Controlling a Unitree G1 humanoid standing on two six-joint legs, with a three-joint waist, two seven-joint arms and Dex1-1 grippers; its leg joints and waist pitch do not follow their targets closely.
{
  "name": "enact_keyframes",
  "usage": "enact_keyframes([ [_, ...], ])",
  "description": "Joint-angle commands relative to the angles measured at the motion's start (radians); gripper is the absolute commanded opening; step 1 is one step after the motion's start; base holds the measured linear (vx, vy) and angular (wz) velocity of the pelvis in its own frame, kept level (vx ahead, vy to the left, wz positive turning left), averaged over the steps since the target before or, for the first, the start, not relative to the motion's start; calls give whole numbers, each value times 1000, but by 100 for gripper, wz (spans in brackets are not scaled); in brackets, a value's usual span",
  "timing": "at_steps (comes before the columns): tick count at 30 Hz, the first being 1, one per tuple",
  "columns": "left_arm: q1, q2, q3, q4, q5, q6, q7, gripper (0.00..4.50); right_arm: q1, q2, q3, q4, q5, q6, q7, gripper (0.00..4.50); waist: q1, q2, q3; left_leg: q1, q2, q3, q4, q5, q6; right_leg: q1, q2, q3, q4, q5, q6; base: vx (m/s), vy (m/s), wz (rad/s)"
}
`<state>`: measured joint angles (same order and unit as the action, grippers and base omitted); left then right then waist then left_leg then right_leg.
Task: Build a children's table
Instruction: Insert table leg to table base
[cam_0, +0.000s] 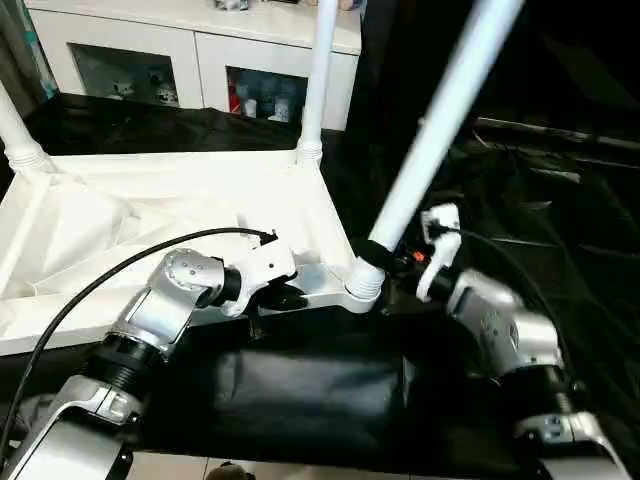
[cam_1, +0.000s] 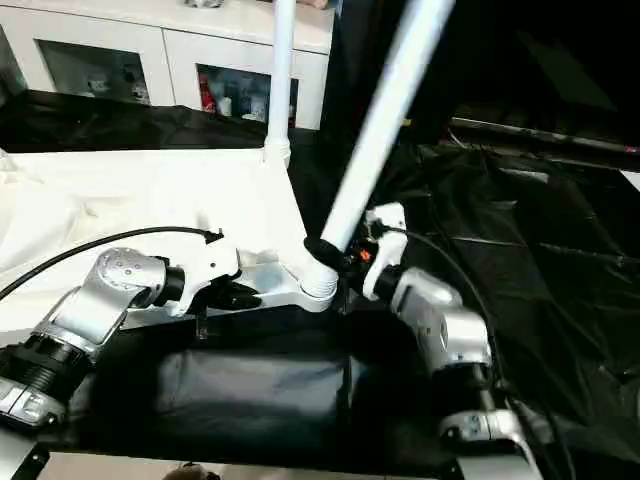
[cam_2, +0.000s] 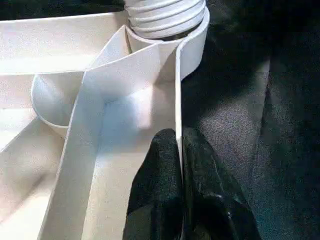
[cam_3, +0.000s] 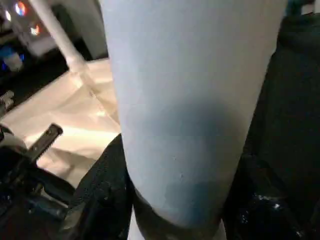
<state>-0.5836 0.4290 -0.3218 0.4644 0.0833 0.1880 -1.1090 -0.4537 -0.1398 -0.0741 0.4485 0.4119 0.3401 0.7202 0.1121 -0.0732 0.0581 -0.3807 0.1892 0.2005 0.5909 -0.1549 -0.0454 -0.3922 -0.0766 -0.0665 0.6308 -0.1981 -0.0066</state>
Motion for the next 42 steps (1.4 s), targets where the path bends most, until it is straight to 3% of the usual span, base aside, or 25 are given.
enact_keyframes([
  [1, -5, -7, -9, 26, 11, -1, 22, 0, 26, 1, -6, 40, -4, 1, -16, 190, -2, 26, -65, 37, 53, -35, -80, -371, -77, 21, -86, 51, -94, -301, -175, 0, 0, 0],
  [6, -21, -13, -8, 55, 15, -12, 30, 0, 62, 28, -10, 54, -7, -70, -19, 190, -3, 35, -62, 37, 52, -38, -81, -406, -78, 19, -89, 52, -100, -354, -167, 0, 0, 0],
  [8, -25, -15, -8, 60, 16, -13, 32, 0, 69, 32, -9, 55, -10, -83, -18, 190, -3, 33, -62, 38, 52, -39, -82, -414, -75, 19, -89, 51, -103, -376, -162, 0, 0, 0],
  [10, -30, -17, -8, 71, 19, -18, 36, 0, 80, 32, -4, 57, -25, -108, -14, 190, -3, 41, -62, 39, 53, -40, -83, -421, -76, 17, -90, 52, -104, -386, -160, 0, 0, 0],
  [12, -32, -17, -9, 76, 20, -20, 37, 0, 86, 30, 3, 55, -37, -124, -11, 190, -3, 39, -61, 41, 53, -40, -83, -437, -78, 15, -88, 51, -106, -391, -159, 0, 0, 0],
  [14, -36, -16, -10, 88, 23, -29, 37, 0, 96, 12, 46, 36, -82, -153, -5, 189, -4, 46, -56, 45, 52, -44, -86, -480, -84, 13, -89, 50, -112, -441, -151, 0, 0, 0],
  [15, -37, -15, -11, 89, 24, -30, 36, 0, 98, 9, 56, 30, -90, -156, -3, 189, -6, 42, -55, 47, 51, -46, -86, -494, -84, 15, -91, 49, -117, -477, -141, 0, 0, 0],
  [16, -38, -14, -12, 93, 26, -34, 36, 0, 101, 0, 78, 19, -110, -168, 3, 189, -4, 45, -56, 49, 51, -47, -86, -494, -84, 15, -93, 50, -118, -488, -136, 0, 0, 0],
  [19, -42, -14, -15, 105, 30, -41, 37, 0, 106, -12, 116, -9, -135, -178, 17, 189, -4, 45, -58, 47, 53, -45, -90, -467, -76, 18, -91, 52, -117, -453, -139, 0, 0, 0],
  [26, -48, -19, -19, 124, 35, -52, 40, 0, 91, -17, 140, -13, -154, -179, 27, 189, -6, 44, -54, 50, 52, -45, -90, -489, -72, 12, -90, 52, -122, -488, -135, 0, 0, 0],
  [27, -48, -20, -20, 127, 37, -55, 43, 0, 81, -25, 157, -10, -159, -156, 38, 189, -7, 39, -54, 50, 52, -47, -90, -497, -72, 12, -91, 50, -124, -519, -127, 0, 0, 0],
  [29, -48, -20, -20, 129, 36, -57, 45, 0, 75, -32, 171, -8, -165, -139, 47, 189, -8, 42, -53, 50, 52, -48, -90, -501, -72, 11, -92, 50, -127, -539, -119, 0, 0, 0],
  [30, -48, -21, -19, 129, 35, -57, 46, 0, 75, -38, 177, -4, -168, -133, 57, 189, -9, 33, -53, 50, 53, -47, -90, -500, -71, 11, -93, 49, -129, -543, -116, 0, 0, 0],
  [31, -46, -20, -19, 129, 35, -60, 46, 0, 73, -47, 187, 7, -181, -133, 65, 189, -7, 38, -54, 51, 54, -48, -91, -494, -69, 12, -95, 49, -129, -537, -115, 0, 0, 0],
  [33, -43, -17, -19, 128, 34, -67, 44, 0, 69, -57, 195, 23, -193, -123, 77, 189, -8, 38, -55, 50, 55, -47, -95, -488, -69, 14, -92, 48, -128, -502, -120, 0, 0, 0],
  [34, -40, -15, -19, 127, 32, -72, 40, 0, 65, -59, 194, 32, -196, -122, 83, 189, -11, 27, -55, 49, 55, -45, -95, -486, -66, 13, -91, 48, -128, -500, -121, 0, 0, 0],
  [35, -39, -14, -19, 126, 32, -74, 38, 0, 64, -60, 192, 35, -196, -122, 85, 189, -9, 33, -55, 51, 55, -45, -94, -482, -64, 11, -93, 49, -126, -496, -126, 0, 0, 0],
  [39, -24, -2, -24, 102, 18, -92, -1, 0, 34, -70, 201, 72, -190, -104, 122, 189, -12, 27, -54, 51, 55, -47, -95, -496, -66, 11, -95, 48, -131, -530, -114, 0, 0, 0],
  [42, -16, 4, -27, 85, 7, -108, -30, 0, 24, -80, 214, 84, -191, -99, 154, 189, -13, 24, -56, 50, 55, -45, -95, -485, -65, 10, -93, 50, -127, -504, -120, 0, 0, 0],
])
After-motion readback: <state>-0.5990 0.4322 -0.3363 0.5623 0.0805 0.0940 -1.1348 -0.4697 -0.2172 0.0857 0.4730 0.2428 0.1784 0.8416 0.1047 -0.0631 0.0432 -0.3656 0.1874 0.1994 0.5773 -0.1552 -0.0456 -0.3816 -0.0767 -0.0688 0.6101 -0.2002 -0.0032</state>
